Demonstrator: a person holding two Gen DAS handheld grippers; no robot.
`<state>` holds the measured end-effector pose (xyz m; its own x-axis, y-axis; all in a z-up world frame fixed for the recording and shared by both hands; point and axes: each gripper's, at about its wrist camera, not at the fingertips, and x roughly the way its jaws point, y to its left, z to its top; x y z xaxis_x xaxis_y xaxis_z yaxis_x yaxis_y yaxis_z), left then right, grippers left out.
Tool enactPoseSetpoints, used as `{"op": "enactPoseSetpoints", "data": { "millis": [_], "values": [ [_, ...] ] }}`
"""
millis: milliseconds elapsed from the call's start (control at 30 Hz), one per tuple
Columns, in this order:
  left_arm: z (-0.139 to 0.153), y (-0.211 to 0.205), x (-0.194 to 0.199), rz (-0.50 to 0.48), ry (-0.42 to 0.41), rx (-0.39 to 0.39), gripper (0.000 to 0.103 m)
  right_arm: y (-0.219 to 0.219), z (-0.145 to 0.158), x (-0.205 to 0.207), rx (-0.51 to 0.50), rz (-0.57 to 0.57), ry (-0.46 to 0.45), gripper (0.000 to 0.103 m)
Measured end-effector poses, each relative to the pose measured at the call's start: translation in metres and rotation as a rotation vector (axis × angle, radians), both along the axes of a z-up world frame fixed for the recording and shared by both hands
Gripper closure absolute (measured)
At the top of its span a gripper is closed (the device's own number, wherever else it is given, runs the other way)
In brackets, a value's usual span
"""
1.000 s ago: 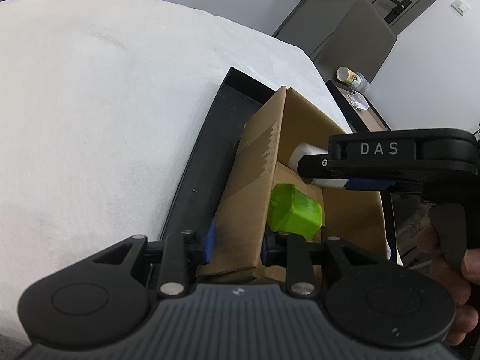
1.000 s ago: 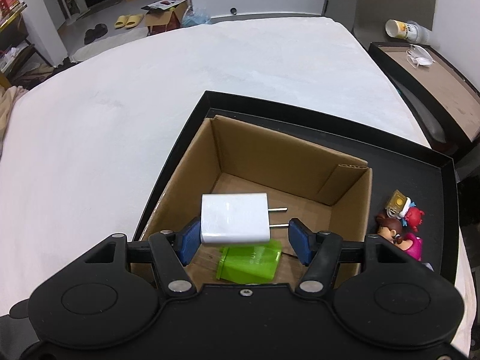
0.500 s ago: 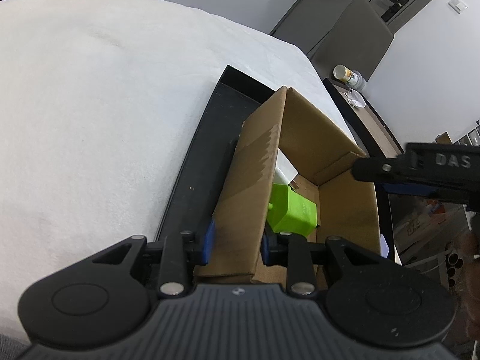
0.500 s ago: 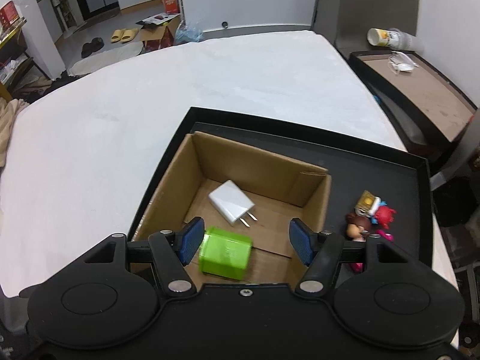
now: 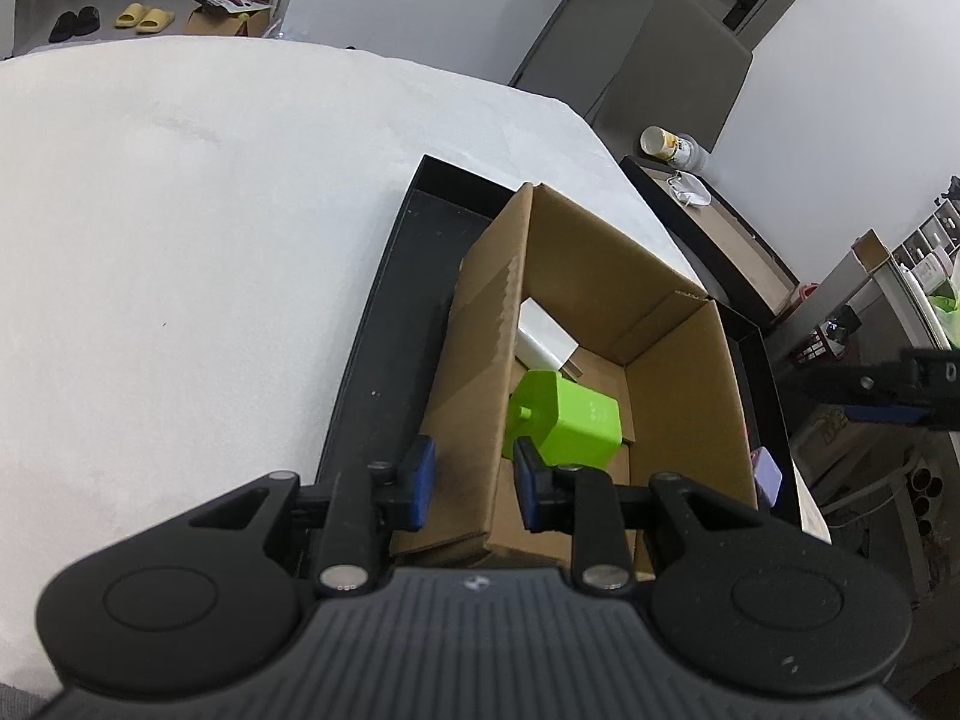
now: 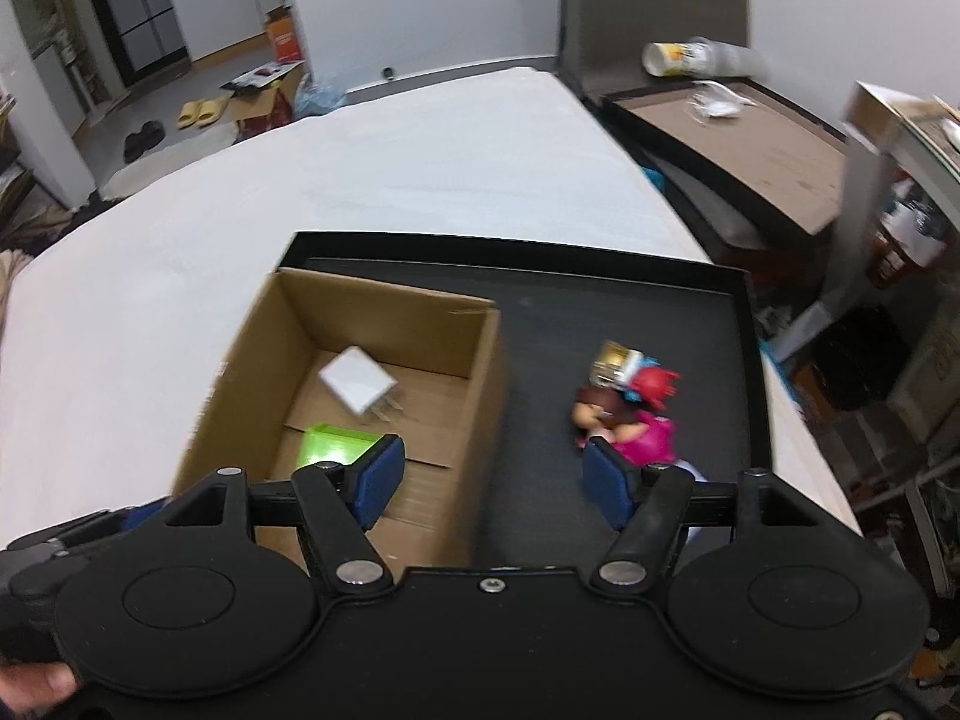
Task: Organize rigid objects
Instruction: 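Move the right gripper to the lavender cube and grasp it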
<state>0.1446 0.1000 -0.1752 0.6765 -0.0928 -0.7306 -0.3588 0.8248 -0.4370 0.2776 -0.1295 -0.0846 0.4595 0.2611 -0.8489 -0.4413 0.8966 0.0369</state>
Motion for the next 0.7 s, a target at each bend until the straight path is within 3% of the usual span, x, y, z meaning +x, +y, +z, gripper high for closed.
{"op": "enactPoseSetpoints", "data": {
  "millis": [167, 700],
  "values": [
    [0.001, -0.001, -0.001, 0.006, 0.005, 0.018, 0.082, -0.036, -0.006, 0.009, 0.027, -0.084, 0.01, 0.037],
    [-0.001, -0.011, 0.002, 0.012, 0.016, 0.078, 0.082, -0.102, -0.059, 0.031, 0.151, -0.324, 0.052, 0.035]
  ]
}}
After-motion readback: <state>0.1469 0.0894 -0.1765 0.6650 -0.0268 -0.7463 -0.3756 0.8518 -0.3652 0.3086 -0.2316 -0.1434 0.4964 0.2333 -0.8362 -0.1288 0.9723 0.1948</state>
